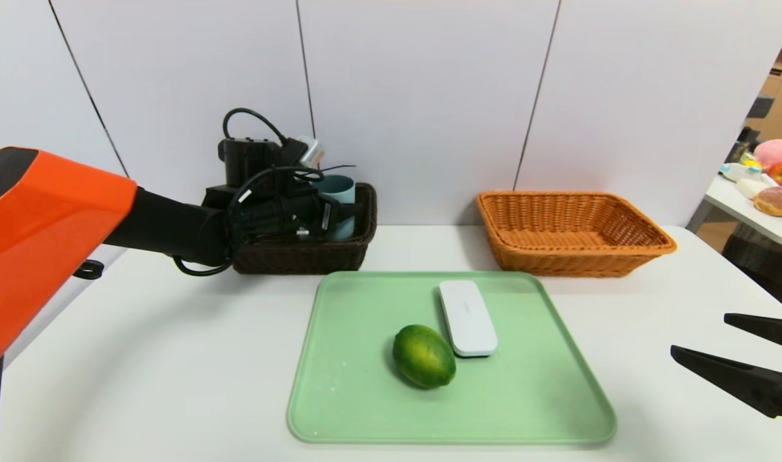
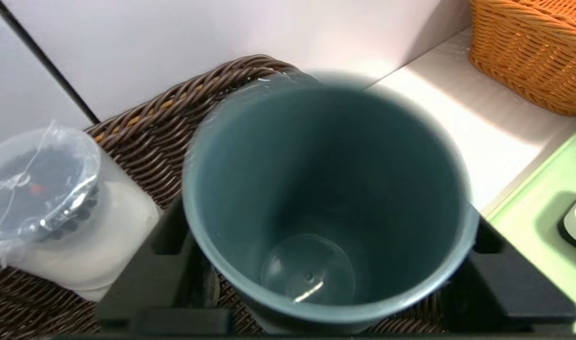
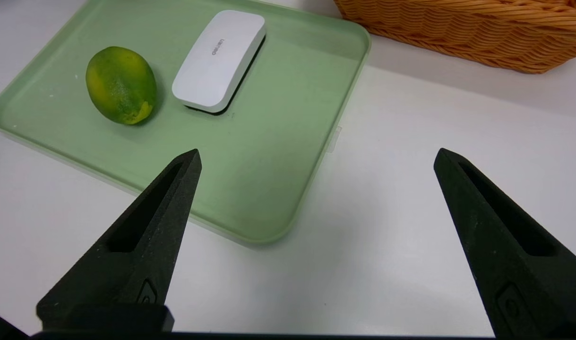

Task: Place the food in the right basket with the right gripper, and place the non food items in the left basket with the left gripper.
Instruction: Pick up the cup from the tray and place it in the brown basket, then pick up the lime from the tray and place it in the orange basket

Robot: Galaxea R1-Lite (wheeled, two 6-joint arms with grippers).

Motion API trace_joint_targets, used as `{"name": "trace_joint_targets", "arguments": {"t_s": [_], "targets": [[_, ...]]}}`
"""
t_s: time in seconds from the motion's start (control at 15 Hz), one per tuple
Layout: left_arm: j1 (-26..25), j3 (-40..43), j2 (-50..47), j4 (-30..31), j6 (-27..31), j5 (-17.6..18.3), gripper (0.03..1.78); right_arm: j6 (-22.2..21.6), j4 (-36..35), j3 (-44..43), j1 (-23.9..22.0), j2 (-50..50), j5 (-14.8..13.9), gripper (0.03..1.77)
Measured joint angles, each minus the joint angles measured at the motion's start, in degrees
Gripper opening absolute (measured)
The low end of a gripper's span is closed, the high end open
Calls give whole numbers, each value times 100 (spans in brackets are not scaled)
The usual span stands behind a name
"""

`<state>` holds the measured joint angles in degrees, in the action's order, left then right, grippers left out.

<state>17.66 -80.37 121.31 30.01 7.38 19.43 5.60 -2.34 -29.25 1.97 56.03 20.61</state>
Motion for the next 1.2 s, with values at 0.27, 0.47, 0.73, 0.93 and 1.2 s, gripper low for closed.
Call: {"name": "trace_joint_targets", "arguments": {"t_s": [0.27, 0.47, 0.73, 0.93, 1.2], "targets": [[-4, -132, 0, -6, -38, -4, 145, -11, 0, 1, -5, -2, 7, 170], [-4, -144, -59, -13, -40, -12, 153, -22, 0, 6, -7, -9, 9, 170], [-2, -149, -502, -179, -33, -11, 160, -43, -2, -2, -5, -24, 0, 170], [79, -83, -979, -455, -90, -33, 164, -41, -5, -11, 0, -66, 7, 170], [146, 501, -1624, -612, -317, -39, 166, -48, 2, -115, 4, -85, 22, 170]]}}
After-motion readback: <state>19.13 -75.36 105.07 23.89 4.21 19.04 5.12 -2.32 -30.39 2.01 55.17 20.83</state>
